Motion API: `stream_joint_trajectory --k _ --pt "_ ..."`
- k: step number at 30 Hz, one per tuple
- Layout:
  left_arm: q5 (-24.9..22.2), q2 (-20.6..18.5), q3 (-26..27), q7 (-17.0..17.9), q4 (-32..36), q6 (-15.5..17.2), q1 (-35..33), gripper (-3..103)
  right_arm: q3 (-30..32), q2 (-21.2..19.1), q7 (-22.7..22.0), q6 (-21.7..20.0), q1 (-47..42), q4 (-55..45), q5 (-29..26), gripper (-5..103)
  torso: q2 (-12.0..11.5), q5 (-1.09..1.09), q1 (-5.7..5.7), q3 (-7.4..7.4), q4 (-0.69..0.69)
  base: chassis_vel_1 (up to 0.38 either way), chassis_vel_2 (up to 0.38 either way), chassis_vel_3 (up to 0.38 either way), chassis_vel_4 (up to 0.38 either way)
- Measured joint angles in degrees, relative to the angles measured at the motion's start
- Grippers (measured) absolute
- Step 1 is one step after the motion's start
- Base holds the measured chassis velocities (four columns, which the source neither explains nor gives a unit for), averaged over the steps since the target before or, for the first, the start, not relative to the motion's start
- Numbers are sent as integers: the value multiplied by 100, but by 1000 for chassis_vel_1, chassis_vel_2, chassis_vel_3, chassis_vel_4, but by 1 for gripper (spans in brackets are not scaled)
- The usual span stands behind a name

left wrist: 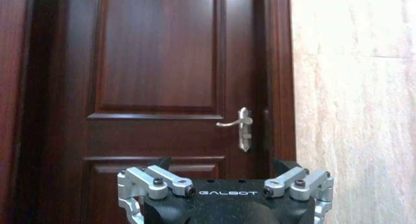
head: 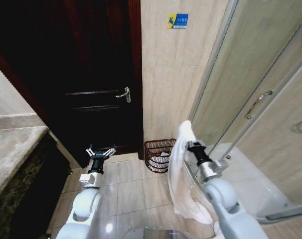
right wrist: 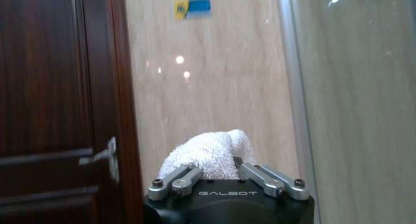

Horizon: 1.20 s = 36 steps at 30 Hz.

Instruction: Discard the used towel into the hamper.

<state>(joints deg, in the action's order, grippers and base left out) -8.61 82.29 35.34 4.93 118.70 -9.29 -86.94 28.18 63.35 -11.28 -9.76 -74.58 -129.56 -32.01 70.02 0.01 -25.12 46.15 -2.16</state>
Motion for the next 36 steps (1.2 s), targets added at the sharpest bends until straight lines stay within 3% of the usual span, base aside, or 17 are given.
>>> stream_joint_trajectory --k 2,6,9,14,18,20,22,24,26,28,31,32,34,36 --pt "58 297 34 -10 35 -20 -55 100 150 -339 -168 -86 303 -90 -443 9 0 1 0 0 1 3 -17 -26 2" --pt "74 416 29 -10 146 -20 -193 100 284 -722 -476 -272 783 -211 -1031 9 0 3 -1 1 -2 0 0 0 0" --pt "145 377 52 -20 170 -63 -385 100 425 -1570 -1035 -556 1792 -262 -2208 9 0 0 -3 1 -2 0 0 0 0" --pt "200 382 179 -22 110 -243 -463 100 333 -2020 -1232 -767 2771 30 -2718 9 -1 0 -4 2 -1 0 0 0 0" --pt "190 343 293 -36 255 -289 -651 100 1 -2352 -1337 -1013 4131 569 -3206 9 0 -1 -3 1 -1 0 0 0 0" --pt "181 307 360 -39 356 -290 -690 100 -743 -2534 -1397 -1133 5666 1228 -3593 9 -1 1 -4 2 -2 0 0 0 0" --pt "182 320 372 -32 362 -278 -653 100 -1434 -2522 -1454 -1165 6752 1709 -3811 9 0 -7 -3 1 -1 0 0 0 0" --pt "183 328 364 -28 366 -265 -640 100 -1707 -2477 -1507 -1173 7169 1926 -3901 9 -1 -2 -3 2 0 0 0 0 0" --pt "186 345 318 -23 375 -214 -596 100 -2449 -2172 -1774 -1188 8393 2504 -4249 9 -1 0 -5 3 -1 0 0 0 0" --pt "187 346 312 -20 375 -203 -581 100 -2567 -2094 -1828 -1188 8587 2604 -4290 9 -1 -5 -4 2 -1 0 0 0 0" --pt "164 348 311 -8 381 -149 -501 100 -3292 -1361 -1987 -1179 9717 3527 -4231 9 -1 0 -3 2 -2 0 0 0 0" --pt "164 348 311 -8 381 -149 -501 100 -3292 -1361 -1987 -1179 9717 3527 -4231 9 -1 0 -3 2 -2 0 0 0 0" --pt "105 336 351 -5 383 -142 -491 100 -3598 -771 -1952 -1169 10434 4387 -3946 9 -2 -1 -5 3 -2 0 0 0 0" --pt "88 338 367 -5 385 -142 -495 100 -3643 -563 -1932 -1160 10637 4640 -3841 9 -2 -5 -5 3 -4 0 0 0 0"
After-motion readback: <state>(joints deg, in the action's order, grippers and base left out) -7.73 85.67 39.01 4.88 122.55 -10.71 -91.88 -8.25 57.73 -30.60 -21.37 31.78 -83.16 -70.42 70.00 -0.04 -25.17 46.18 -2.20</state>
